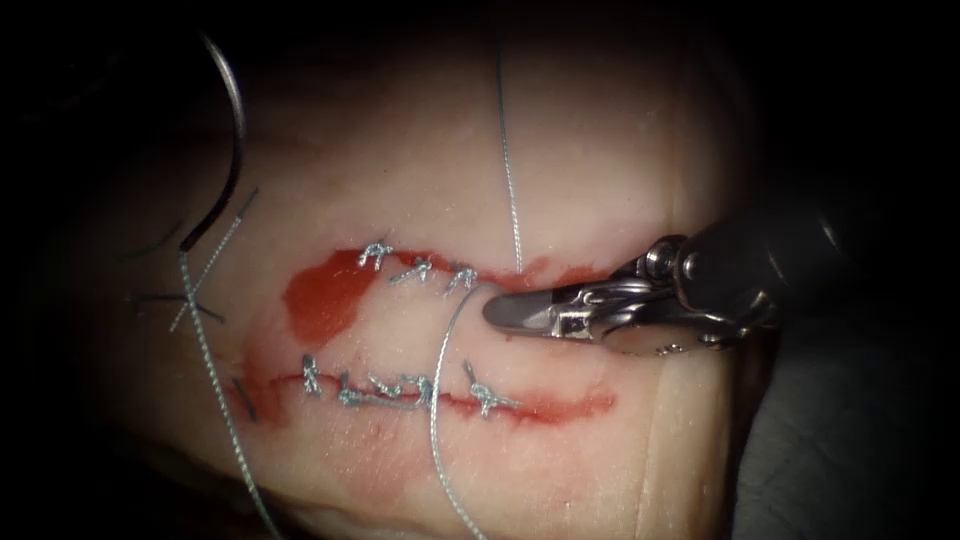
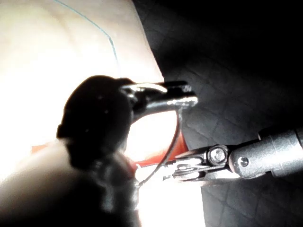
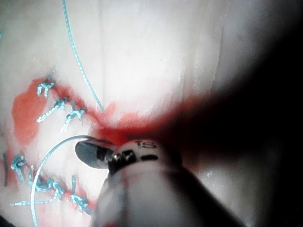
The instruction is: Wound Closure
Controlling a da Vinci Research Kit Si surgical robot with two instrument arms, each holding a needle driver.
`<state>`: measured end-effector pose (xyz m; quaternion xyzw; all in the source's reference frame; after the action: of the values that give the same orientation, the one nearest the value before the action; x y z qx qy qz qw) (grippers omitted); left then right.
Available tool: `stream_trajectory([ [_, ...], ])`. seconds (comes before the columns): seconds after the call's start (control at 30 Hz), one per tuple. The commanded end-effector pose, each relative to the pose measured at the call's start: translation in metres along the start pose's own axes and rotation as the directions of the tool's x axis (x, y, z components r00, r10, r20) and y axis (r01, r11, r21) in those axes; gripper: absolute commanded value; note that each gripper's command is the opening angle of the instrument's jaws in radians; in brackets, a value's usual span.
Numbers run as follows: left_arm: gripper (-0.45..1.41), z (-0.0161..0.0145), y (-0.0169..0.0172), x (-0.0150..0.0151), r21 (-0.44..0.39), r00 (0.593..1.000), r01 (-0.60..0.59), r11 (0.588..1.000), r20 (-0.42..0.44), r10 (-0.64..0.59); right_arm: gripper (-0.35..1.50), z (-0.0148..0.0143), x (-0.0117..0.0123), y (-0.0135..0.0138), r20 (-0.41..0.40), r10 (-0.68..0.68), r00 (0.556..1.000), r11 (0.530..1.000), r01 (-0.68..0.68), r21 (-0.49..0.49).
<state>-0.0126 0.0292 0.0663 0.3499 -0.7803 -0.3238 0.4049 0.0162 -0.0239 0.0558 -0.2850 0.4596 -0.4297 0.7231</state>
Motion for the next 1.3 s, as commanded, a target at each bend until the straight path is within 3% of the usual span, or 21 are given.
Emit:
stream_trajectory([
  [0.03, -0.45, 0.0003, 0.0007, 0.0002, 0.001, 1.000, -0.002, 1.000, 0.001, 0.002, -0.35, 0.0003, -0.0001, 0.0003, 0.006, 0.012, 1.000, 1.000, -0.011, -0.021],
  [0.1, -0.45, 0.0003, 0.0006, 0.0002, 0.001, 1.000, -0.002, 1.000, 0.001, 0.002, 0.12, -0.0002, -0.0001, 0.0008, -0.021, -0.166, 0.986, 0.986, 0.165, -0.039],
  [0.13, -0.45, 0.0003, 0.0006, 0.0002, 0.001, 1.000, -0.002, 1.000, 0.001, 0.002, 0.31, -0.0005, 0.0000, 0.0012, -0.053, -0.295, 0.954, 0.955, 0.291, -0.062],
  [0.2, -0.45, 0.0003, 0.0006, 0.0002, 0.001, 1.000, -0.001, 1.000, -0.002, 0.001, 0.49, -0.0010, 0.0005, 0.0018, -0.090, -0.420, 0.903, 0.905, 0.409, -0.113],
  [0.23, -0.45, 0.0003, 0.0006, 0.0002, 0.001, 1.000, -0.001, 1.000, -0.002, 0.001, 0.91, -0.0013, 0.0008, 0.0023, -0.076, -0.576, 0.814, 0.814, 0.562, -0.147],
  [0.27, -0.45, 0.0003, 0.0006, 0.0002, 0.001, 1.000, -0.001, 1.000, -0.002, 0.001, 1.18, -0.0015, 0.0011, 0.0027, -0.059, -0.657, 0.751, 0.749, 0.642, -0.164],
  [0.3, -0.45, 0.0003, 0.0006, 0.0002, 0.001, 1.000, -0.001, 1.000, -0.002, 0.001, 1.20, -0.0017, 0.0015, 0.0030, -0.039, -0.728, 0.685, 0.679, 0.712, -0.178],
  [0.33, -0.45, 0.0003, 0.0006, 0.0002, 0.001, 1.000, -0.001, 1.000, -0.002, 0.001, 1.16, -0.0018, 0.0018, 0.0035, 0.002, -0.855, 0.518, 0.509, 0.841, -0.185],
  [0.4, -0.45, 0.0003, 0.0006, 0.0002, 0.001, 1.000, -0.001, 1.000, -0.002, 0.001, 1.13, -0.0015, 0.0021, 0.0045, 0.039, -0.955, 0.293, 0.283, 0.943, -0.173],
  [0.53, -0.45, 0.0003, 0.0006, 0.0002, 0.001, 1.000, -0.001, 1.000, -0.002, 0.001, 1.20, -0.0002, 0.0027, 0.0056, 0.028, -1.000, 0.007, 0.002, 0.988, -0.156],
  [0.57, -0.45, 0.0003, 0.0006, 0.0002, 0.001, 1.000, -0.001, 1.000, -0.002, 0.001, 1.23, 0.0002, 0.0030, 0.0056, 0.022, -0.990, -0.141, -0.142, 0.977, -0.159],
  [0.6, -0.45, 0.0003, 0.0006, 0.0002, 0.001, 1.000, -0.001, 1.000, -0.002, 0.001, 1.23, 0.0002, 0.0030, 0.0056, 0.022, -0.990, -0.141, -0.142, 0.977, -0.159],
  [0.67, -0.45, 0.0003, 0.0006, 0.0002, 0.001, 1.000, -0.001, 1.000, -0.002, 0.001, 1.20, 0.0006, 0.0029, 0.0056, 0.013, -0.960, -0.280, -0.278, 0.946, -0.167],
  [0.73, -0.45, 0.0003, 0.0006, 0.0002, 0.001, 1.000, -0.001, 1.000, -0.002, 0.001, 1.18, 0.0010, 0.0025, 0.0058, -0.004, -0.948, -0.318, -0.312, 0.934, -0.173],
  [0.83, -0.45, 0.0004, 0.0005, 0.0002, 0.001, 1.000, -0.001, 1.000, -0.002, 0.001, 1.06, 0.0019, 0.0018, 0.0057, -0.033, -0.905, -0.424, -0.416, 0.898, -0.143],
  [1.03, -0.45, 0.0004, 0.0005, 0.0003, 0.001, 1.000, -0.001, 1.000, -0.002, 0.001, 0.91, 0.0023, 0.0012, 0.0051, -0.055, -0.883, -0.465, -0.455, 0.880, -0.133],
  [1.1, -0.45, 0.0005, 0.0005, 0.0003, 0.001, 1.000, -0.001, 1.000, -0.002, 0.001, 0.34, 0.0025, 0.0011, 0.0049, -0.100, -0.876, -0.472, -0.458, 0.879, -0.133],
  [1.13, -0.45, 0.0005, 0.0005, 0.0003, 0.001, 1.000, -0.001, 1.000, -0.002, 0.001, -0.15, 0.0026, 0.0011, 0.0047, -0.126, -0.870, -0.476, -0.460, 0.877, -0.137],
  [1.17, -0.45, 0.0005, 0.0005, 0.0003, 0.001, 1.000, -0.001, 1.000, -0.002, 0.001, -0.35, 0.0026, 0.0012, 0.0044, -0.159, -0.858, -0.489, -0.467, 0.870, -0.159],
  [1.23, -0.45, 0.0005, 0.0005, 0.0003, 0.001, 1.000, -0.001, 1.000, -0.002, 0.001, -0.35, 0.0026, 0.0014, 0.0040, -0.217, -0.880, -0.422, -0.391, 0.904, -0.173],
  [1.3, -0.45, 0.0005, 0.0004, 0.0003, 0.002, 1.000, -0.001, 1.000, -0.002, 0.001, -0.35, 0.0024, 0.0016, 0.0038, -0.255, -0.926, -0.278, -0.247, 0.958, -0.149],
])
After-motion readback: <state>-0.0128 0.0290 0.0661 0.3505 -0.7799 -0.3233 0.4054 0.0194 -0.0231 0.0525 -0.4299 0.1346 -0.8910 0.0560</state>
